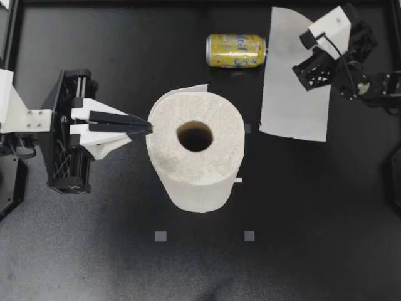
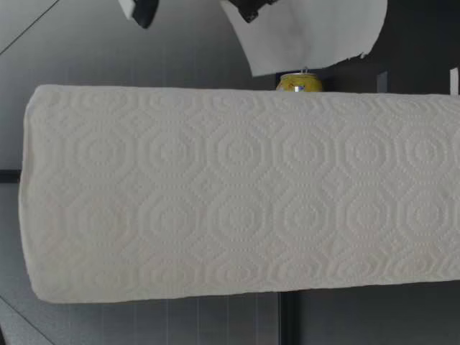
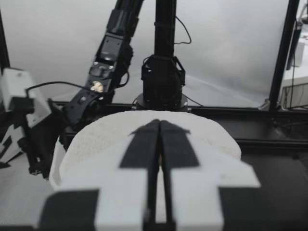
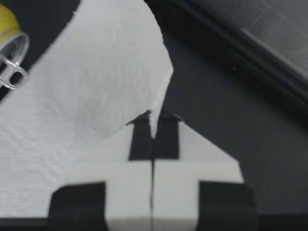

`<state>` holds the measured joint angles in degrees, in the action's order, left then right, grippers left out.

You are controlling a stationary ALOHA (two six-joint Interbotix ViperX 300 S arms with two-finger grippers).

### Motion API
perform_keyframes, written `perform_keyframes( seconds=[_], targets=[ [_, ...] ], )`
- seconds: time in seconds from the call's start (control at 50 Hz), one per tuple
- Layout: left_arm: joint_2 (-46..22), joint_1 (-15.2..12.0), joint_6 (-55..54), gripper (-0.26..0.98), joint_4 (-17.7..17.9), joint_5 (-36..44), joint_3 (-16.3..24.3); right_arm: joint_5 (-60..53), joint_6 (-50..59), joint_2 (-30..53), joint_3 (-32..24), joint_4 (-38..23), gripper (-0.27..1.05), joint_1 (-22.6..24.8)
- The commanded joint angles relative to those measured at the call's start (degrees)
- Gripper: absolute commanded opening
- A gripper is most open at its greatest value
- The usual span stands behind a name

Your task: Pick up a piece of paper towel and place it on the spilled liquid.

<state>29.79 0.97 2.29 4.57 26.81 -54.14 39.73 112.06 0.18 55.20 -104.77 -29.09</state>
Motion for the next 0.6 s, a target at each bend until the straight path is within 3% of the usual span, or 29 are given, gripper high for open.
perform_keyframes(
  seconds=[0.0, 0.58],
  targets=[
    [1.23, 0.09, 0.09, 0.08, -0.18, 0.62, 0.44, -0.79, 0.0, 0.44, -1.67, -0.44, -0.11, -1.67],
    [1.93, 0.09, 0.0, 0.08, -0.18, 0.62, -0.18, -2.11, 0.0, 7.38, -5.8, -1.32, -0.11, -7.03]
  ],
)
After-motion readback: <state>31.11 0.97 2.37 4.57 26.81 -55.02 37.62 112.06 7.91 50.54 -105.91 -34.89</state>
